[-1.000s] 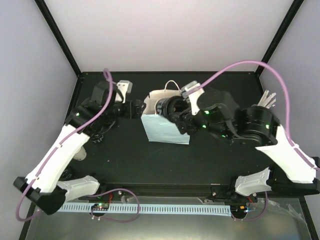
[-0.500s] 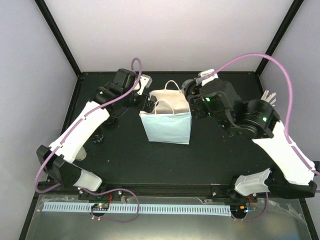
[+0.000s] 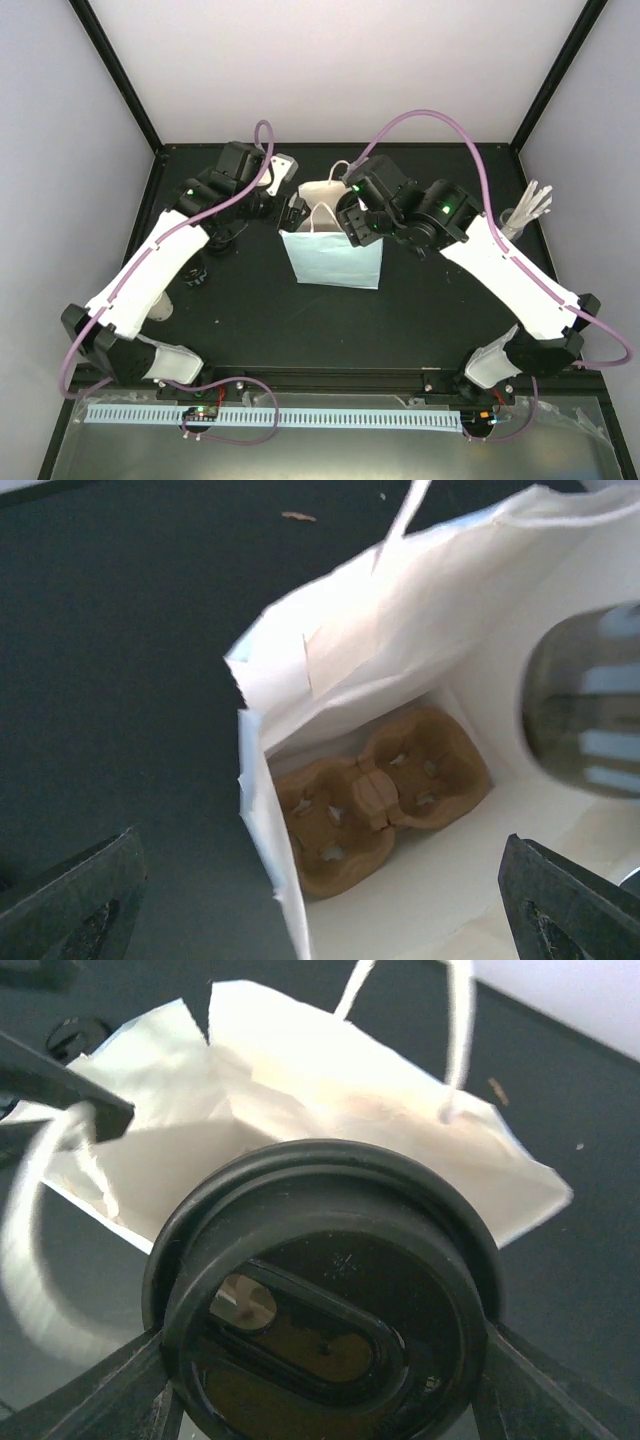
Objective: Pack the takeout coffee
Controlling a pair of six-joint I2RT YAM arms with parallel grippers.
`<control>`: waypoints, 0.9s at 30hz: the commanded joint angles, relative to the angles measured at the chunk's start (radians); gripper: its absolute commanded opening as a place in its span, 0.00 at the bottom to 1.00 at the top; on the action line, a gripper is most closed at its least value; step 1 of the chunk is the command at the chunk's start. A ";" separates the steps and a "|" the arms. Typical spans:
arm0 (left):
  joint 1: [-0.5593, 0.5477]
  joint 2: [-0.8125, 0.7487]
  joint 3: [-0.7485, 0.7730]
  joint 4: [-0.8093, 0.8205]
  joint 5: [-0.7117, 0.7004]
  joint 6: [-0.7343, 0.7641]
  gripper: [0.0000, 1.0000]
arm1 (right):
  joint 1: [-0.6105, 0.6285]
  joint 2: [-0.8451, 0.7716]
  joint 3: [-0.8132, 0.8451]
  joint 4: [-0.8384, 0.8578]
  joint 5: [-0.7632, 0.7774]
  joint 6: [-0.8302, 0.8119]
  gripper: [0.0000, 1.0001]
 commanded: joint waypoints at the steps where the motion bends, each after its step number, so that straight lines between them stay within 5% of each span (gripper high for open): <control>1: 0.006 -0.092 -0.025 0.006 -0.004 0.001 0.99 | -0.004 0.006 -0.019 -0.027 -0.123 -0.040 0.57; 10: 0.006 -0.168 -0.037 0.040 -0.007 0.122 0.99 | 0.001 -0.093 -0.190 -0.039 -0.312 -0.085 0.54; 18: -0.021 -0.197 -0.046 0.031 0.107 0.243 0.97 | 0.033 -0.188 -0.296 -0.062 -0.327 -0.068 0.54; 27: -0.162 -0.279 -0.157 0.091 0.072 0.411 0.97 | 0.041 -0.232 -0.376 -0.067 -0.281 -0.052 0.54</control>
